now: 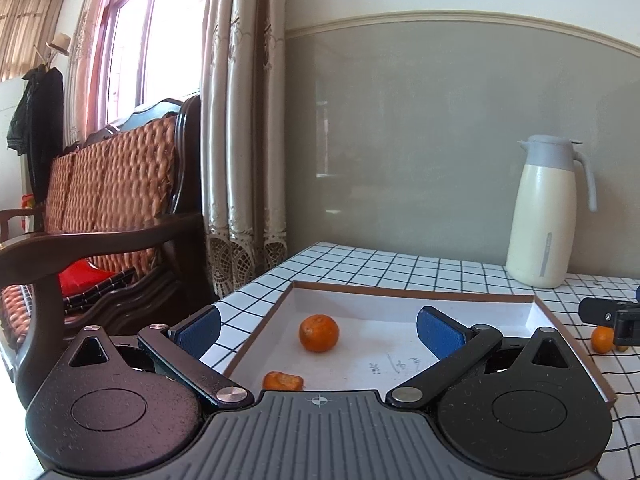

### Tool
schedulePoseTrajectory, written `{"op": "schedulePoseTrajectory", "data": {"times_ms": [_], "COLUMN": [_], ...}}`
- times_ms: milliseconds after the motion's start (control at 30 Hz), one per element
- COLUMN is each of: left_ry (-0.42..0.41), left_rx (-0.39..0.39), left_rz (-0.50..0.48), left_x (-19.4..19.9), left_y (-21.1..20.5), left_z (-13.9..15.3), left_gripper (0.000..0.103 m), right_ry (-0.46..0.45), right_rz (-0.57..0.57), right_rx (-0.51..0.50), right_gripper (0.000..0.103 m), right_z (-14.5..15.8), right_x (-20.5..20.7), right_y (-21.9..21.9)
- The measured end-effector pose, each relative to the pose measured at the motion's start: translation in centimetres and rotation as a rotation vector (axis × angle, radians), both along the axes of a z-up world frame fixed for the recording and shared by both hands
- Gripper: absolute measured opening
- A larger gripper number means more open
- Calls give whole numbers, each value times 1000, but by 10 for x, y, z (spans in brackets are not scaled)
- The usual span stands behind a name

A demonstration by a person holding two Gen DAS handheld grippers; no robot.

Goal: Organize fruits
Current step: 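Withdraw both open tools from the box toward the remaining fruits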

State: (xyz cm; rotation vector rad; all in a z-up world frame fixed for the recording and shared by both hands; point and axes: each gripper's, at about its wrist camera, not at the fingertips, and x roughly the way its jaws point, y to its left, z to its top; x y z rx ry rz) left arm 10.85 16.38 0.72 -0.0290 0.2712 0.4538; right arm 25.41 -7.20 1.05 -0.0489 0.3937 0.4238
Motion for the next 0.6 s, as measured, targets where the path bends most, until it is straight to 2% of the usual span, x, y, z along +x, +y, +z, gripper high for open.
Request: {"op": "schedulePoseTrajectory", "data": {"times_ms": [333, 600], "left_ry": [-9, -21], "left_rx": [7, 0], "left_rz": [-48, -114], "left_x": [-1, -1], "left_y": [-22, -44], "left_z": [7, 8], "left_gripper": [103, 103], "right_ry": [8, -26], "right_rz": [-65, -94], "right_rx": [17, -41], "right_gripper": [97, 97], "right_z": [5, 7], "right_x": [-22, -42], "right_y": [-35, -58]}}
